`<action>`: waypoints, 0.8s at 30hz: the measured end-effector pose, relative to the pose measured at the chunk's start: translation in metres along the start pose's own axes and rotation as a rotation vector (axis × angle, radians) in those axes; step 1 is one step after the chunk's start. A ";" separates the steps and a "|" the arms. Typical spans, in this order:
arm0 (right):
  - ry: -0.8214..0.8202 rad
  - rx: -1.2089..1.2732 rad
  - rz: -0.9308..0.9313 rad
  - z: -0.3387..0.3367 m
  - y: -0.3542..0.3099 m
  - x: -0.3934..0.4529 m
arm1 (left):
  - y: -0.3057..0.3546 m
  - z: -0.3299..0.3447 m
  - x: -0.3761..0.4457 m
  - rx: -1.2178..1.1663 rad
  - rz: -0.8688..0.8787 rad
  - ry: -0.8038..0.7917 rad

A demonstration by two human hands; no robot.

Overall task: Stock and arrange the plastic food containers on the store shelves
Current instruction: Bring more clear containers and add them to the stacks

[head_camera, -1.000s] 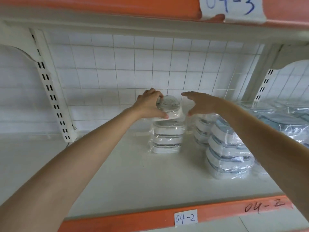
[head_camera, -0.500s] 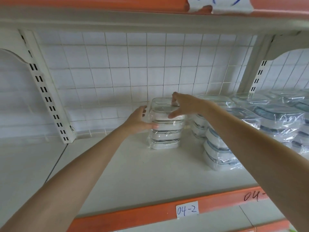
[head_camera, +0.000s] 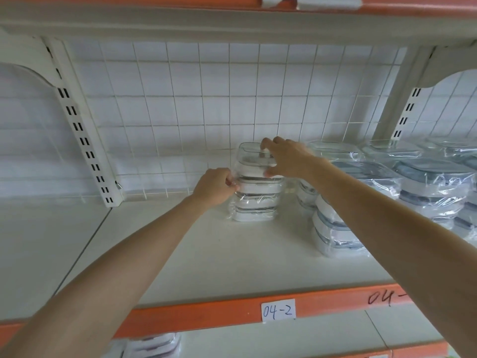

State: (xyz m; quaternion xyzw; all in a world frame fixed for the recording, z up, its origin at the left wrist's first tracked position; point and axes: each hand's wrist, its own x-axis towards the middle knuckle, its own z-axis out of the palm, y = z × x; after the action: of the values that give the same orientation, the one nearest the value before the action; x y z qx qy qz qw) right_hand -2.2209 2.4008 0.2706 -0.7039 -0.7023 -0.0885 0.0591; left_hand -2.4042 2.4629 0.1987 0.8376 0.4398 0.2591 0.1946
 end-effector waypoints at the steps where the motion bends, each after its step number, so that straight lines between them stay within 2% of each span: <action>1: -0.013 -0.014 -0.007 -0.002 0.000 0.000 | 0.002 -0.003 -0.002 0.038 0.004 0.000; 6: 0.037 -0.127 -0.059 -0.002 -0.011 -0.002 | 0.003 -0.026 -0.015 0.190 -0.019 -0.031; 9: 0.146 -0.100 -0.174 0.000 -0.024 -0.005 | -0.001 -0.036 -0.028 0.274 -0.047 -0.019; 13: 0.278 -0.113 -0.361 0.010 -0.052 -0.010 | -0.008 -0.036 -0.055 0.502 -0.042 -0.031; 15: 0.216 -0.098 -0.427 0.015 -0.065 -0.020 | -0.012 -0.037 -0.071 0.553 -0.039 -0.090; 18: -0.027 -0.075 -0.496 0.014 -0.074 -0.033 | -0.013 -0.048 -0.086 0.550 -0.014 -0.115; 20: -0.171 -0.071 -0.466 0.007 -0.076 -0.038 | -0.011 -0.057 -0.092 0.491 -0.006 -0.109; 24: -0.245 -0.037 -0.388 -0.004 -0.090 -0.049 | -0.011 -0.068 -0.111 0.535 0.016 -0.188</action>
State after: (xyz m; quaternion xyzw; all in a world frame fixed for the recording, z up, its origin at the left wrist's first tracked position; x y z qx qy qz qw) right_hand -2.3113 2.3522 0.2602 -0.5621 -0.8247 -0.0249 -0.0574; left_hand -2.5060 2.3823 0.2168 0.8830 0.4659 0.0567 0.0046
